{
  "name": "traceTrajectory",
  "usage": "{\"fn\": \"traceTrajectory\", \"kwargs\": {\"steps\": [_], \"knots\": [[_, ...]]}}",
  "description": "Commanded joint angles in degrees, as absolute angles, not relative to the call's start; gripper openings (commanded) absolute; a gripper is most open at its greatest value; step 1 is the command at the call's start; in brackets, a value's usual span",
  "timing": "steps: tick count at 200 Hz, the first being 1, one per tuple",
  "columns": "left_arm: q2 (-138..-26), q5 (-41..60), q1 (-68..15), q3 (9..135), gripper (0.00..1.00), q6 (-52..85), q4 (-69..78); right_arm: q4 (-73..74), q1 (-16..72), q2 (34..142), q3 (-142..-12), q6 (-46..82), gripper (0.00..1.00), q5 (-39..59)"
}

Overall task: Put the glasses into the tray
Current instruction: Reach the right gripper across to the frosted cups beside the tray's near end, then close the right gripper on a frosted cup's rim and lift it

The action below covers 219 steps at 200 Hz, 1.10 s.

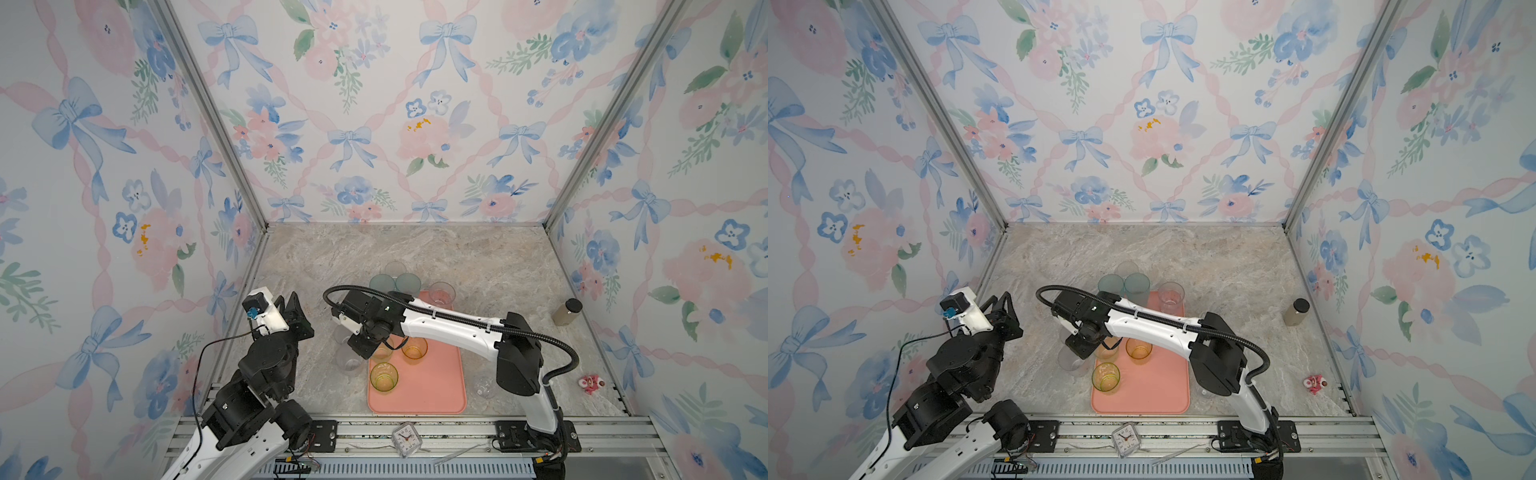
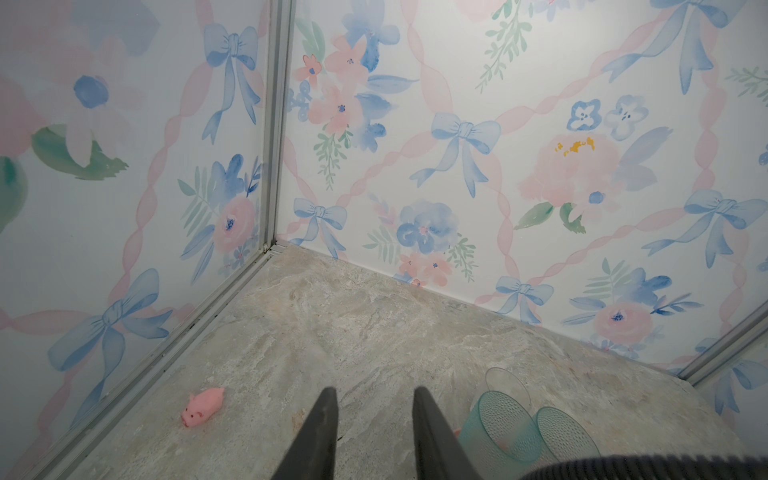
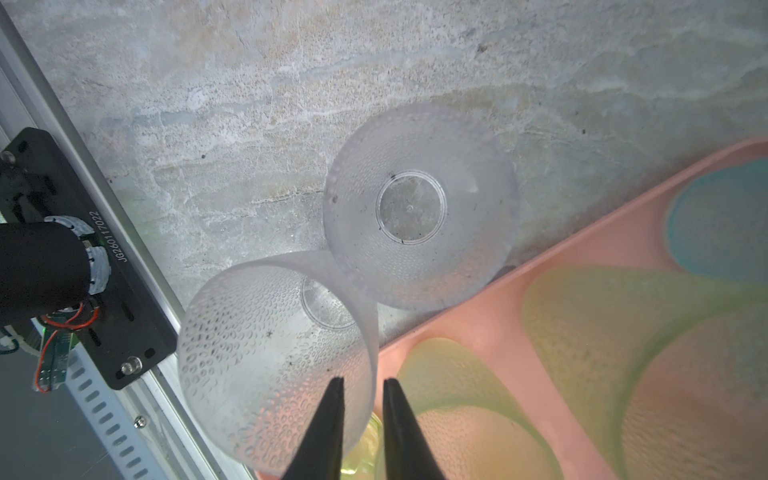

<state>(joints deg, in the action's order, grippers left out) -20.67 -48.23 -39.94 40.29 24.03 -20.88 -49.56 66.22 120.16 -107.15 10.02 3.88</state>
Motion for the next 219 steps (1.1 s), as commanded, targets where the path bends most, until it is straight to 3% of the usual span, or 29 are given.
{"fn": "traceTrajectory", "kwargs": {"steps": [1,116,219], "knots": [[-20.39,-48.96,-39.56,39.54,0.33,22.76,-21.33,-51.77,66.82,121.60,-108.86,10.68,0.21,3.71],[-20.70,-48.67,-39.55,39.56,0.33,22.50,-21.52,-52.16,66.97,123.42,-109.78,11.45,0.16,3.00],[-21.69,-48.30,-39.55,40.16,0.34,22.24,-21.62,-51.03,67.15,119.97,-108.85,11.13,0.04,3.15]]}}
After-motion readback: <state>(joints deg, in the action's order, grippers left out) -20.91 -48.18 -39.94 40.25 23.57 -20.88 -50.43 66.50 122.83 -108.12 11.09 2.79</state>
